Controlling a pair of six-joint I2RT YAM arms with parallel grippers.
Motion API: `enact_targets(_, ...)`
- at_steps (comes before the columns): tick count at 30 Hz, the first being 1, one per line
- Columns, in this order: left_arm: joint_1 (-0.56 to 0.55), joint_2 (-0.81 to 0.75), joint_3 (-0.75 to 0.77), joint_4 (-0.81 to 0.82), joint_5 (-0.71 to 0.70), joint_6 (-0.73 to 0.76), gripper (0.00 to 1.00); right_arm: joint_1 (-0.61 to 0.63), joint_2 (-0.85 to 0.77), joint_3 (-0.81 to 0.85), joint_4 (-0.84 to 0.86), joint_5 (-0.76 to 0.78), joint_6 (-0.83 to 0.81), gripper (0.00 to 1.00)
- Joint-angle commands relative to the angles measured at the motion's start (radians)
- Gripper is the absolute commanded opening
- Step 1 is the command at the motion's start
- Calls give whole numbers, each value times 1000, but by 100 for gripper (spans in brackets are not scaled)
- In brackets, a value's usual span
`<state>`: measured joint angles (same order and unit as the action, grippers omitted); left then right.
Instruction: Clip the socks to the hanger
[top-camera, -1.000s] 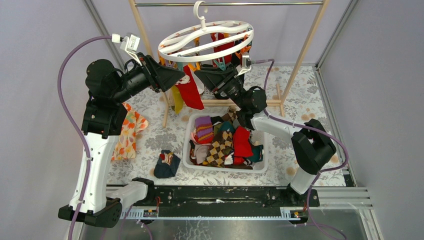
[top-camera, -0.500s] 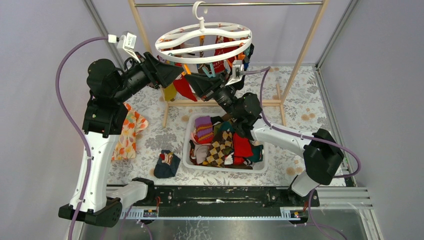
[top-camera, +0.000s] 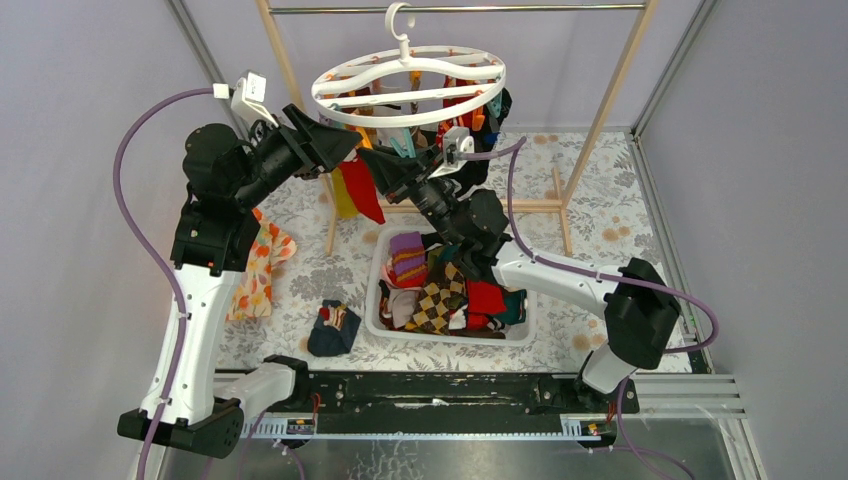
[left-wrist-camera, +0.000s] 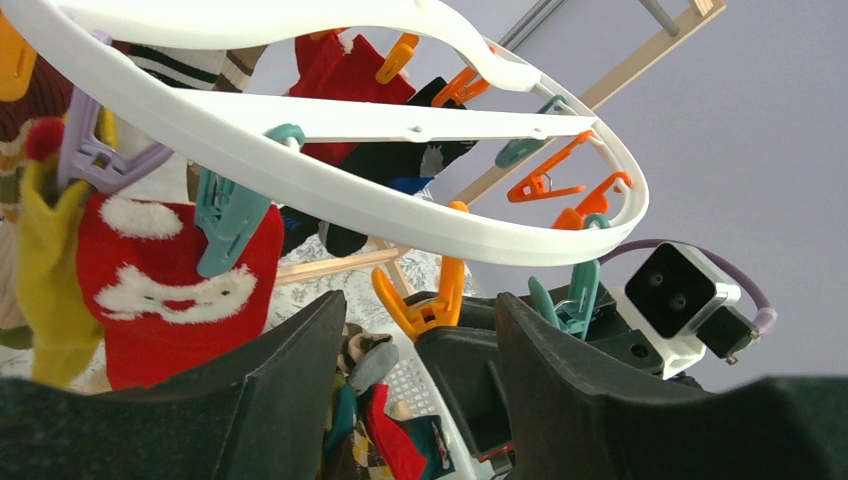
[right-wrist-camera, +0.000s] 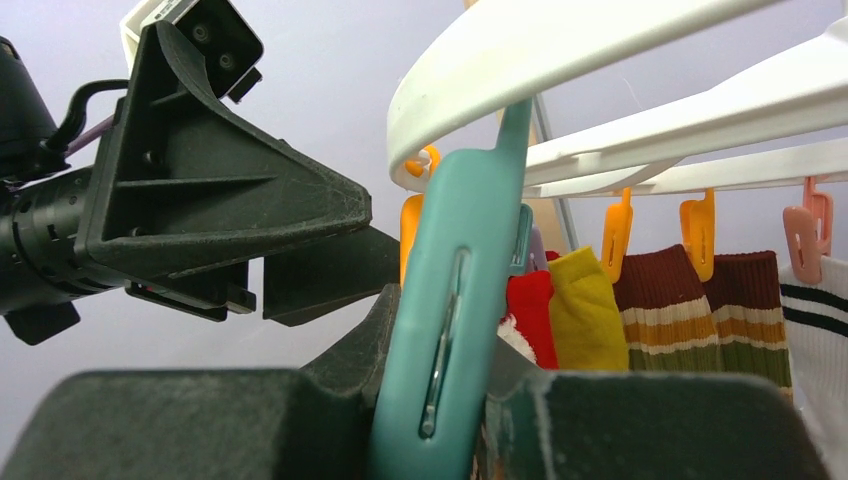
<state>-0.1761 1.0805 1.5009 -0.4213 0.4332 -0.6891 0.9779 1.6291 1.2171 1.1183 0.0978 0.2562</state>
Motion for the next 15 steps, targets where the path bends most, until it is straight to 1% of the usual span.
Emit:
enact_targets(1,-2,17,1,28,-7,-56,62,22,10,51,18,20,-65,0)
enact_targets(5,-2,32,-4,60,17,-90,60,26,16,61,3,16,-79,0)
enact_targets(11,-3,50,-2,68,12,-89,56,29,28,70,-1,6,-83,0)
enact_targets(13,-2,58,3,74,12,-90,53,31,33,79,-11,3,-84,0)
enact_targets(15,-2,64,8,79,11,-92,47,34,37,86,-24,-5,-90,1)
